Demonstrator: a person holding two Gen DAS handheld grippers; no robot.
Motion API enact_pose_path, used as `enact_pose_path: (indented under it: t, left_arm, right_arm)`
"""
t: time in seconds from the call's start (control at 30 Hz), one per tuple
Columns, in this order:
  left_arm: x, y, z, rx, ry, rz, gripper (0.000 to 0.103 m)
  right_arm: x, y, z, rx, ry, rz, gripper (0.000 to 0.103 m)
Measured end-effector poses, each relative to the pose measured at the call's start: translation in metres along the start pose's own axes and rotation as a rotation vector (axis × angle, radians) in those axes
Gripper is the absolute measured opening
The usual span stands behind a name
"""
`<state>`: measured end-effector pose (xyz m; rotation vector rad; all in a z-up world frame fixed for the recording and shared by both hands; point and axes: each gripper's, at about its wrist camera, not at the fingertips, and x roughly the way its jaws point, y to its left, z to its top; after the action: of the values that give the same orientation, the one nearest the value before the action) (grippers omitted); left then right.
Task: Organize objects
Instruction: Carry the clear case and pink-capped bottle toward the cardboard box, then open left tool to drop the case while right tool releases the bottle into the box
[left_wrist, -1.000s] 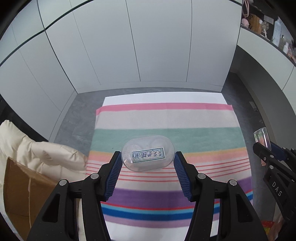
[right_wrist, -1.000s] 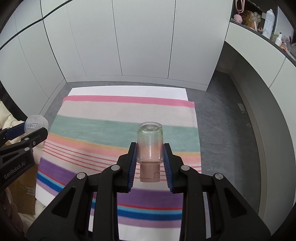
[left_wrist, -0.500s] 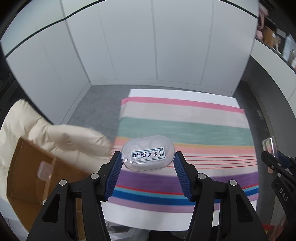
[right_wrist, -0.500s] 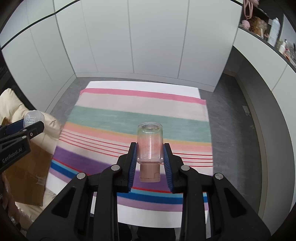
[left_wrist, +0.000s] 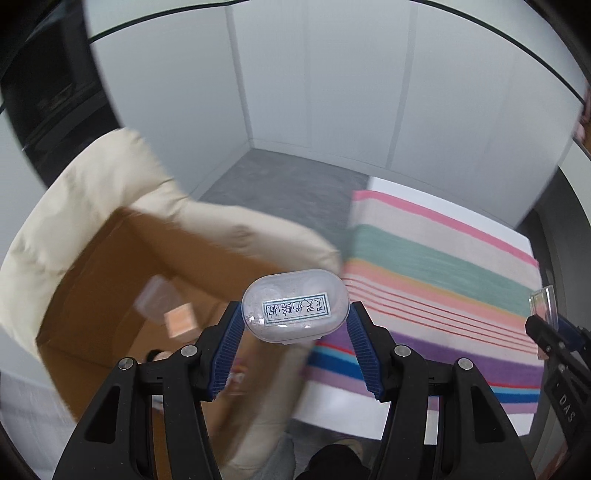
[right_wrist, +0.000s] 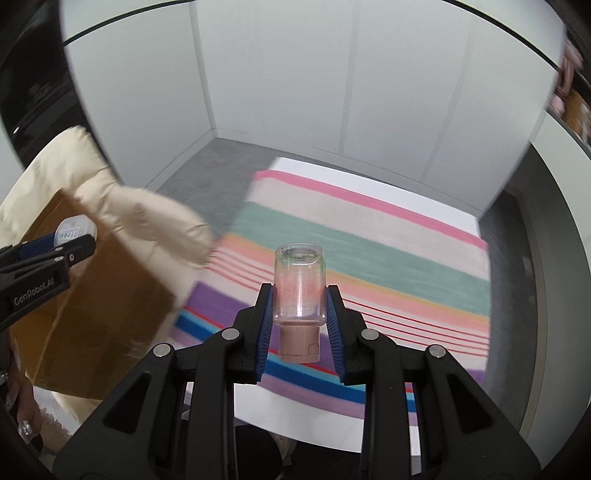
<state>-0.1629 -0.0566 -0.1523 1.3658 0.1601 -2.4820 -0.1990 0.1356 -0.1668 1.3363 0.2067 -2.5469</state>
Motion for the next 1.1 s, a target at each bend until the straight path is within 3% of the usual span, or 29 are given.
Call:
enact_pose_path:
  t: [0.33,0.43,0.63,0.77,0.93,0.97,1.0,1.03,1.07,1.1]
  left_arm:
    - [0.003,0.148,-0.025,-0.196,0.043,0.124,0.058]
    - [0.007,0.185,-0.035,-0.222,0.054,0.171,0.058]
    - [0.015,0.24,-0.049,-0.287,0.096,0.192,0.058]
    - [0.02,0.262,-0.048,-0.315,0.108,0.193,0.058]
    - [0.023,0.261,-0.042,-0.296,0.104,0.142,0.061]
    - [0.025,0.26,-0.04,-0.28,0.102,0.13,0.064]
    - [0.026,0.258,-0.039,-0.263,0.106,0.135,0.073]
    - [0.028,0.256,-0.038,-0.25,0.112,0.143,0.085]
    - [0.029,0.254,-0.037,-0.236,0.116,0.145,0.09]
    - [0.029,0.252,-0.037,-0.225,0.115,0.141,0.094]
  right_arm:
    - [0.003,0.164,0.014,-0.209,0.003,0.134,0.029]
    - [0.008,0.214,0.012,-0.278,0.014,0.175,0.029]
    - [0.019,0.301,0.001,-0.391,0.045,0.247,0.029]
    - [0.031,0.33,-0.009,-0.412,0.069,0.27,0.029]
    - [0.042,0.341,-0.013,-0.414,0.094,0.275,0.029]
    - [0.044,0.34,-0.013,-0.404,0.095,0.275,0.043]
    - [0.045,0.34,-0.013,-0.393,0.099,0.272,0.074]
    - [0.046,0.337,-0.013,-0.377,0.097,0.262,0.087]
    - [0.044,0.334,-0.013,-0.363,0.083,0.257,0.1]
    - [0.042,0.331,-0.012,-0.351,0.066,0.255,0.1]
